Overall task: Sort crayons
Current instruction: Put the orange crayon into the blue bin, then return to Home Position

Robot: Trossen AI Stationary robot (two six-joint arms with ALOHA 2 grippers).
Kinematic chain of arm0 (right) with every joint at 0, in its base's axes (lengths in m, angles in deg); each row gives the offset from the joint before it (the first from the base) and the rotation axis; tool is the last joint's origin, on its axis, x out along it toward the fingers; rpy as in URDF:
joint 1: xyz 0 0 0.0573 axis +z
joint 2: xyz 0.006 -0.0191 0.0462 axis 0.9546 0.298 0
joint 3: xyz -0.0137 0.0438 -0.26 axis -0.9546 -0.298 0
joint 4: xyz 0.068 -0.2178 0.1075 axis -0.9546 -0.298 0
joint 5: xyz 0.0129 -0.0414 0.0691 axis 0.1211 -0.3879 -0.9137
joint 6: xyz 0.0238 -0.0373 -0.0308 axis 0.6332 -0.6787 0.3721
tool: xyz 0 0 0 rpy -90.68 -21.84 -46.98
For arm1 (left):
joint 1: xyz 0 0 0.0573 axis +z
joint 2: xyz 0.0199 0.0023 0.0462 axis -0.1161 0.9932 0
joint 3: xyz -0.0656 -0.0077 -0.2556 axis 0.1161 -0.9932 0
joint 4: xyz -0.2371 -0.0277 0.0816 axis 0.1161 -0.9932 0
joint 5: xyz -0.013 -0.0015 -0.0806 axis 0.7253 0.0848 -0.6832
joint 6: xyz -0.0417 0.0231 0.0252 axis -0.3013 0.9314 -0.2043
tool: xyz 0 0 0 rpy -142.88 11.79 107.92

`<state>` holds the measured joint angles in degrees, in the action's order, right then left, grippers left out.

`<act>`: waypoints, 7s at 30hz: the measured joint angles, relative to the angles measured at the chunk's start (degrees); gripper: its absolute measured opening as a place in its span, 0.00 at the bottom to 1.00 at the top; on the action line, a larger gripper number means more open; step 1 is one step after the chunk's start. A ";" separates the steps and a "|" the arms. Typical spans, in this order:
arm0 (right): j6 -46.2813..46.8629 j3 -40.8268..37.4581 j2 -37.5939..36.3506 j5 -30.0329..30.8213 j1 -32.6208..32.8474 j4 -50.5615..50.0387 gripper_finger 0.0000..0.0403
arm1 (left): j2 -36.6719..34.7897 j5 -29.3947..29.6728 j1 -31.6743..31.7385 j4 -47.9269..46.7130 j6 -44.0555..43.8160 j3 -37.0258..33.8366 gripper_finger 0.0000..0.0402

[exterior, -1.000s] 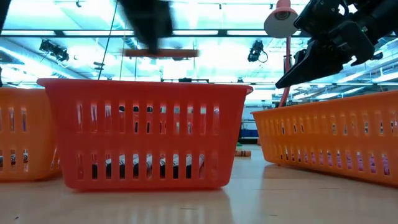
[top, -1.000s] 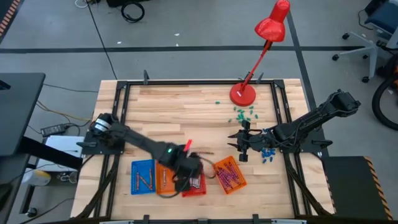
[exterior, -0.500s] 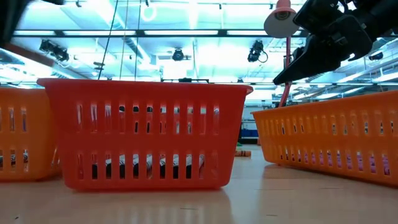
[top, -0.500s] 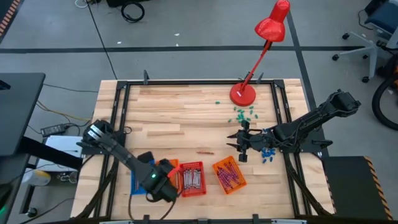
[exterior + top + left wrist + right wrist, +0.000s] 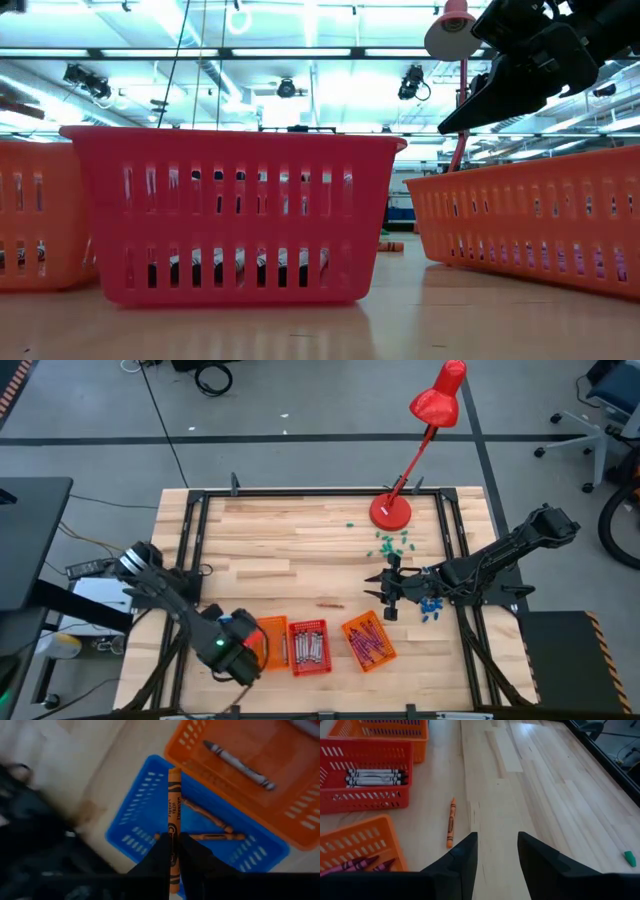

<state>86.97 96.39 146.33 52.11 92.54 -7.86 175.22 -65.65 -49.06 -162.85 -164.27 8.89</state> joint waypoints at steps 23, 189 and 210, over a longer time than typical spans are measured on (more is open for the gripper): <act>-0.38 -0.01 0.00 0.01 -0.02 0.54 0.36 | -12.47 -4.10 0.35 25.79 -13.91 -20.71 0.42; -5.40 -11.45 -37.33 -23.79 -33.01 4.50 0.36 | -29.00 31.33 19.99 19.47 79.56 -4.36 0.23; 2.86 -25.21 -47.57 -26.59 -43.29 16.30 0.36 | -51.69 2.49 38.41 65.57 91.49 -36.88 0.04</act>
<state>89.83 71.18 98.77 25.52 49.24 8.45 123.53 -63.16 -10.65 -97.28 -72.78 -27.99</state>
